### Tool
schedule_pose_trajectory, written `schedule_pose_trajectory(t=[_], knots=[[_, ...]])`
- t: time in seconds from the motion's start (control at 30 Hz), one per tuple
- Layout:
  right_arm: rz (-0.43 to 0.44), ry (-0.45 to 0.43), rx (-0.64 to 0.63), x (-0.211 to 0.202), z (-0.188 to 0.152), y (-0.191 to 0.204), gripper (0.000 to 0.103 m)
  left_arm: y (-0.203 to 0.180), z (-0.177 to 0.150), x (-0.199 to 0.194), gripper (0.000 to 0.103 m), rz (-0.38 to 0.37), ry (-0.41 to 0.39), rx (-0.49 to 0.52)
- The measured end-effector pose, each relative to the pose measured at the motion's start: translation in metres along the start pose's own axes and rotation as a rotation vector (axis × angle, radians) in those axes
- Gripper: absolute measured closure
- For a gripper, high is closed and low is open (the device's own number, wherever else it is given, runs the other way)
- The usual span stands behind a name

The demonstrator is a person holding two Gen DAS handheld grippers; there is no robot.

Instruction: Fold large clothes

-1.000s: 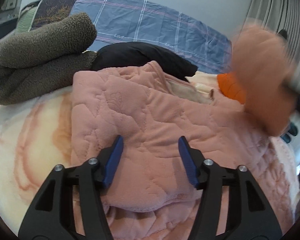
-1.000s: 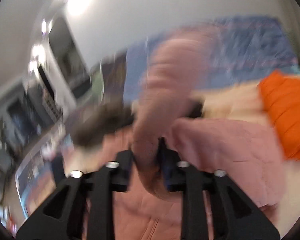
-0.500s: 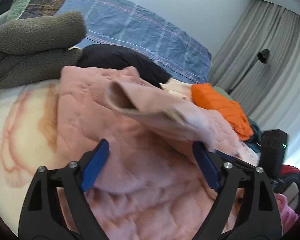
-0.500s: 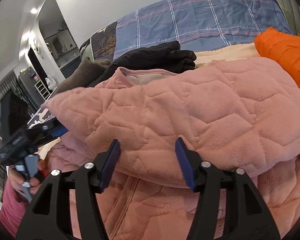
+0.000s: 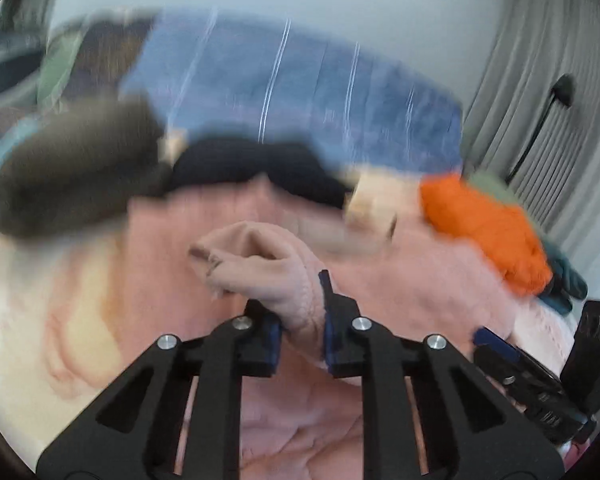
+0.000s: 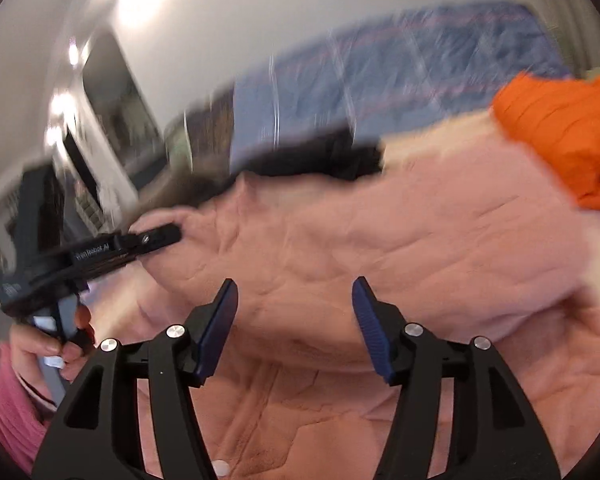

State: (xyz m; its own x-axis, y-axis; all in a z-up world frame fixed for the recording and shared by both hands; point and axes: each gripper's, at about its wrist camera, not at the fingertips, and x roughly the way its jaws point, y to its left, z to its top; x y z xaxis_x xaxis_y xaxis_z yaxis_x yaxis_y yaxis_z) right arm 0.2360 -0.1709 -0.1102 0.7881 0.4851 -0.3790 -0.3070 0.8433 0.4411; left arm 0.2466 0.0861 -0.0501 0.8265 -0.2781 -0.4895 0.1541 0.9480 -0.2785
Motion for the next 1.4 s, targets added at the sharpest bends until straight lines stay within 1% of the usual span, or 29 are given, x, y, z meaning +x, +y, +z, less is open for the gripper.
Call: schedule_pose_trajectory(t=[0.07, 0.1, 0.13, 0.17, 0.2, 0.23, 0.27, 0.33, 0.37, 0.4, 0.5, 0.53, 0.57, 0.6, 0.7, 0.77, 0.83, 0.87, 0.9, 0.93, 1.0, 1.07, 1.17, 1.2, 1.27, 1.3, 1.33, 1.37, 1.4], knots=[[-0.084, -0.053, 0.051, -0.014, 0.011, -0.018, 0.043, -0.005, 0.007, -0.017, 0.081, 0.017, -0.077, 0.056], [-0.162, -0.043, 0.086, -0.012, 0.015, -0.035, 0.043, -0.003, 0.007, -0.016, 0.079, 0.065, -0.065, 0.079], [-0.222, -0.005, 0.107, -0.005, 0.015, -0.048, 0.043, 0.002, 0.003, -0.01, 0.072, 0.115, -0.037, 0.09], [-0.267, 0.054, 0.142, 0.005, 0.011, -0.064, 0.047, 0.009, -0.003, 0.0, 0.06, 0.171, 0.001, 0.095], [-0.269, 0.096, 0.186, 0.013, 0.008, -0.075, 0.056, 0.021, -0.014, 0.017, 0.052, 0.251, 0.079, 0.094], [-0.264, 0.126, 0.239, 0.018, 0.005, -0.085, 0.058, 0.03, -0.023, 0.031, 0.047, 0.309, 0.14, 0.087], [-0.261, 0.119, 0.242, 0.016, 0.006, -0.085, 0.058, 0.041, -0.032, 0.04, 0.041, 0.344, 0.187, 0.072], [-0.288, 0.098, 0.18, 0.011, 0.008, -0.071, 0.056, 0.053, -0.037, 0.033, 0.036, 0.314, 0.155, -0.006], [-0.302, 0.096, 0.151, 0.011, 0.007, -0.066, 0.051, 0.052, -0.034, 0.028, 0.036, 0.316, 0.141, -0.018], [-0.316, 0.101, 0.119, 0.014, 0.005, -0.061, 0.046, 0.045, -0.027, 0.021, 0.036, 0.33, 0.115, -0.014], [-0.336, 0.111, 0.074, 0.017, 0.003, -0.054, 0.041, 0.017, -0.014, -0.001, 0.042, 0.437, 0.017, 0.075], [-0.332, 0.11, 0.079, 0.017, 0.003, -0.055, 0.041, 0.006, -0.008, -0.007, 0.043, 0.447, -0.022, 0.1], [-0.329, 0.11, 0.085, 0.018, 0.003, -0.057, 0.041, -0.004, -0.003, -0.015, 0.043, 0.423, -0.057, 0.114], [-0.325, 0.111, 0.091, 0.018, 0.002, -0.058, 0.041, -0.016, 0.002, -0.019, 0.043, 0.365, -0.078, 0.124], [-0.344, 0.116, 0.082, 0.017, 0.001, -0.058, 0.041, -0.039, 0.004, 0.002, 0.041, 0.259, -0.007, 0.173], [-0.386, 0.125, 0.074, 0.019, 0.002, -0.056, 0.043, -0.046, -0.014, 0.041, 0.038, 0.256, 0.105, 0.216], [-0.42, 0.096, 0.119, 0.01, 0.002, -0.061, 0.051, -0.044, -0.045, 0.082, 0.034, 0.291, 0.21, 0.256], [-0.431, 0.065, 0.172, 0.001, 0.003, -0.067, 0.061, -0.04, -0.058, 0.09, 0.034, 0.295, 0.215, 0.263], [-0.432, 0.025, 0.248, -0.01, 0.003, -0.076, 0.063, -0.04, -0.054, 0.086, 0.034, 0.285, 0.202, 0.253], [-0.473, -0.039, 0.355, -0.028, 0.003, -0.09, 0.061, -0.039, -0.047, 0.08, 0.033, 0.26, 0.19, 0.23], [-0.551, -0.131, 0.464, -0.051, 0.002, -0.114, 0.061, -0.031, -0.047, 0.082, 0.032, 0.212, 0.189, 0.187], [-0.574, -0.098, 0.514, -0.056, 0.003, -0.138, 0.061, -0.028, -0.043, 0.082, 0.032, 0.191, 0.187, 0.166], [-0.464, -0.027, 0.598, -0.051, -0.006, -0.157, 0.061, -0.03, -0.045, 0.084, 0.032, 0.216, 0.185, 0.194], [-0.426, -0.017, 0.58, -0.047, -0.006, -0.154, 0.06, -0.031, -0.044, 0.085, 0.032, 0.218, 0.185, 0.196], [-0.348, -0.028, 0.419, -0.039, 0.003, -0.128, 0.06, -0.028, -0.054, 0.083, 0.032, 0.213, 0.185, 0.192], [-0.342, -0.027, 0.307, -0.033, 0.006, -0.111, 0.059, -0.027, -0.056, 0.082, 0.032, 0.212, 0.185, 0.191], [-0.412, 0.013, 0.153, -0.019, 0.007, -0.091, 0.058, -0.027, -0.056, 0.08, 0.031, 0.211, 0.185, 0.191], [-0.487, 0.075, 0.081, -0.004, 0.003, -0.085, 0.057, -0.027, -0.056, 0.08, 0.031, 0.21, 0.186, 0.19], [-0.536, 0.141, 0.072, 0.01, -0.001, -0.088, 0.054, -0.026, -0.058, 0.08, 0.031, 0.205, 0.186, 0.188]])
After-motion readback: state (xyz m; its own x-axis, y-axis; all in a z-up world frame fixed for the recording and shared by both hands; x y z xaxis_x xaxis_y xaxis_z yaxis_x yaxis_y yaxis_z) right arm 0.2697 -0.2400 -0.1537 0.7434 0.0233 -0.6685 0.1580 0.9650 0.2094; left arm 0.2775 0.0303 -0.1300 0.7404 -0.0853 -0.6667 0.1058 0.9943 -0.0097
